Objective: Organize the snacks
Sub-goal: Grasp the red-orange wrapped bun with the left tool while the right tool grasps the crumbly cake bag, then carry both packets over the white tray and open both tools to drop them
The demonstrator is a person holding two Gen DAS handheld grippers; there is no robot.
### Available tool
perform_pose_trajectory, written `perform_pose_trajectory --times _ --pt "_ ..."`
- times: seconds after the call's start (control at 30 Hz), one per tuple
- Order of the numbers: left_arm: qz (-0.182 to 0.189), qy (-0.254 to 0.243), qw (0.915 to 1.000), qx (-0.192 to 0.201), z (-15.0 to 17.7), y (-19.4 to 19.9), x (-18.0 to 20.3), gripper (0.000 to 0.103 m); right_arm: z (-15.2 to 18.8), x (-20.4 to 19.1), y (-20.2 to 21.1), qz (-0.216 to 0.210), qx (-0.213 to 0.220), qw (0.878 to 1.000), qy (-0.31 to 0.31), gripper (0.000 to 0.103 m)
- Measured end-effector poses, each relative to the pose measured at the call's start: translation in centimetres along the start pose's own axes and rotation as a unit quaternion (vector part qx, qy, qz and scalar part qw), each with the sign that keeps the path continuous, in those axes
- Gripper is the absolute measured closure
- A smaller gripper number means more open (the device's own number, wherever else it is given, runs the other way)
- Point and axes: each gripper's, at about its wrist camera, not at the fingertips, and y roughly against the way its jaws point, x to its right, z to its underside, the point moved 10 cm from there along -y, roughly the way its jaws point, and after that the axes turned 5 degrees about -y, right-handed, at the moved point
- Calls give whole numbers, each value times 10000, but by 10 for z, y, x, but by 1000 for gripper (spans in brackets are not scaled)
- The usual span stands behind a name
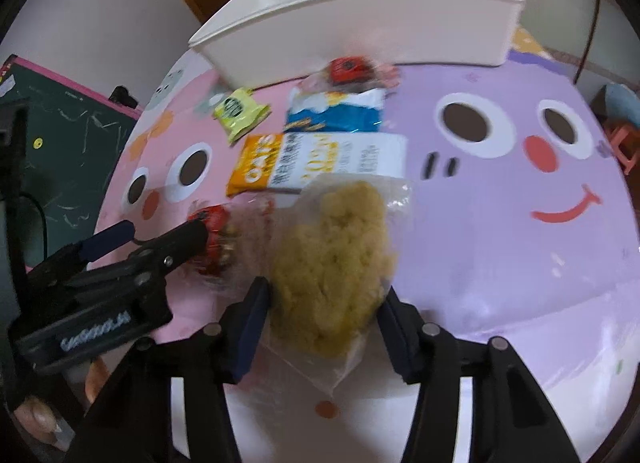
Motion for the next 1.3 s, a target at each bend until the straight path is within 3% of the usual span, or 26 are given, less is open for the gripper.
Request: perform_pose_trajectory --times 0.13,0.27,0.37,0.57,0.77,0.97,1.3 --pt "69 -122 9999 -23 0 -7 8 6 -3 19 10 262 157 9995 -69 56" --pt "149 -241 9996 -79 3 -13 15 10 -6 27 11 216 131 9995 -204 56" --pt "234 -366 9988 -220 10 -19 23 22 -5 27 11 249 126 9995 -175 56" --pt "364 -582 9976 -60 10 -15 34 45 -3 31 5 87 -4 9991 -413 55" --pt "375 -588 9975 81 11 -11 34 49 -3 29 3 200 33 9993 -319 55" --pt "353 -542 9978 144 14 -5 35 50 -3 19 9 272 231 9994 17 67" --pt "289 -406 9963 703 4 46 27 50 -4 10 44 375 755 9961 256 68"
